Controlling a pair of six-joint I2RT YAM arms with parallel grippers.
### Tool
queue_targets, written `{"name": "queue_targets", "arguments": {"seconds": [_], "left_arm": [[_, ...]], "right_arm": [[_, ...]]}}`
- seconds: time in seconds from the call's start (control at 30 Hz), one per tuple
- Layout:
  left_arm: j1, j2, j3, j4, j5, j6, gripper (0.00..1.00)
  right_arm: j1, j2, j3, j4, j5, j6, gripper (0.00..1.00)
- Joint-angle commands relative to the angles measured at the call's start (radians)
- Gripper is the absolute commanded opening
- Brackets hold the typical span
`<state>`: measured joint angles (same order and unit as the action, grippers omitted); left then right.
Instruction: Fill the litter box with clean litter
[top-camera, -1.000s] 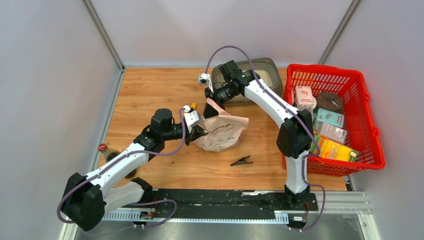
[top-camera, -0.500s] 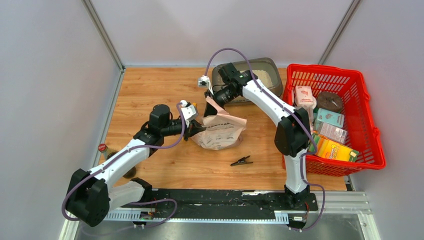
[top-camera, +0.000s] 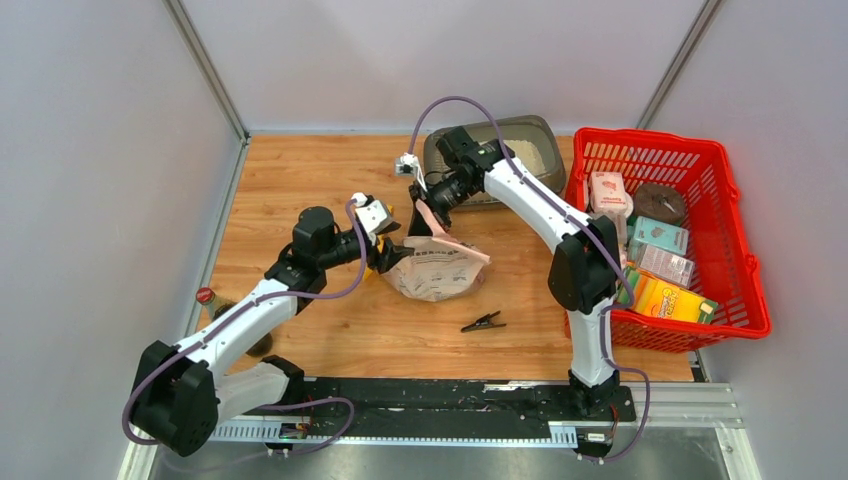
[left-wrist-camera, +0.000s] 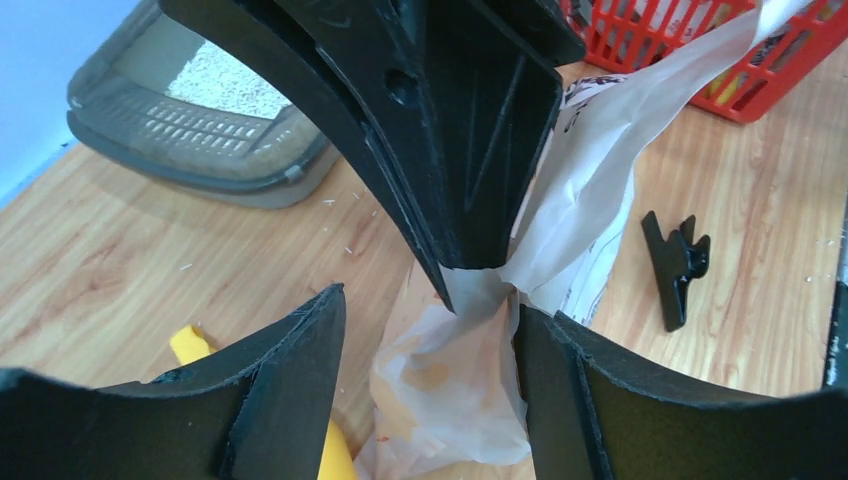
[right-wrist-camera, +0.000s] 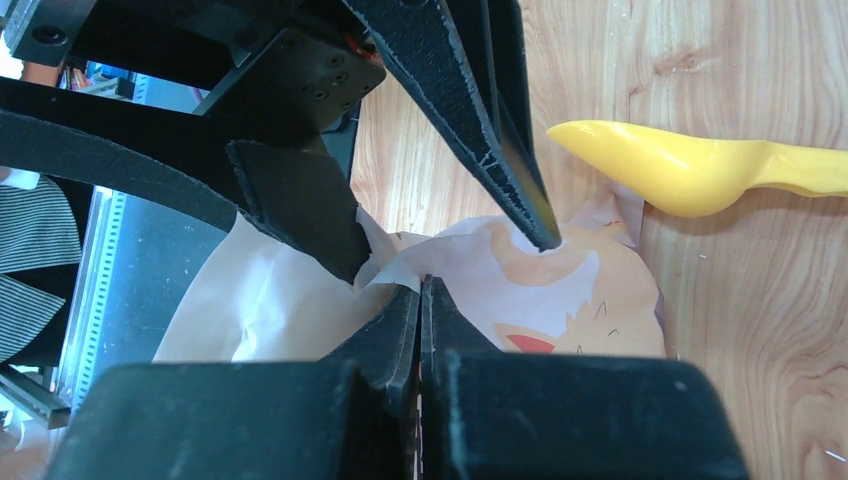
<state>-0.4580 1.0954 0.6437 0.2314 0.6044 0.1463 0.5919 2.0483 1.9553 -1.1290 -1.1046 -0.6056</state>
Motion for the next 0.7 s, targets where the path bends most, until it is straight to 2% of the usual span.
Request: {"name": "queue_targets", "arguments": {"seconds": [0.0, 0.23, 0.47, 0.67], "left_arm": [[0.013, -0.012, 0.013, 0.128, -0.075, 0.067, 0.7], [0.013, -0.008, 0.019, 0.06, -0.02, 0.168, 0.71], [0.041, 0.03, 0.088, -0.179, 0.277, 0.275, 0.76], [0.064, 0.052, 0.114, -0.225, 0.412, 0.294, 0.79]], "right_arm": [[0.009, -0.004, 0.022, -0.075, -0.057, -0.008, 0.0], [0.009, -0.02, 0.007, -0.084, -0.054, -0.016, 0.0], [0.009, -0.02, 0.008, -0.091, -0.046, -0.025, 0.0], [0.009, -0.023, 0.01, -0.103, -0.035, -0.036, 0.0]]}}
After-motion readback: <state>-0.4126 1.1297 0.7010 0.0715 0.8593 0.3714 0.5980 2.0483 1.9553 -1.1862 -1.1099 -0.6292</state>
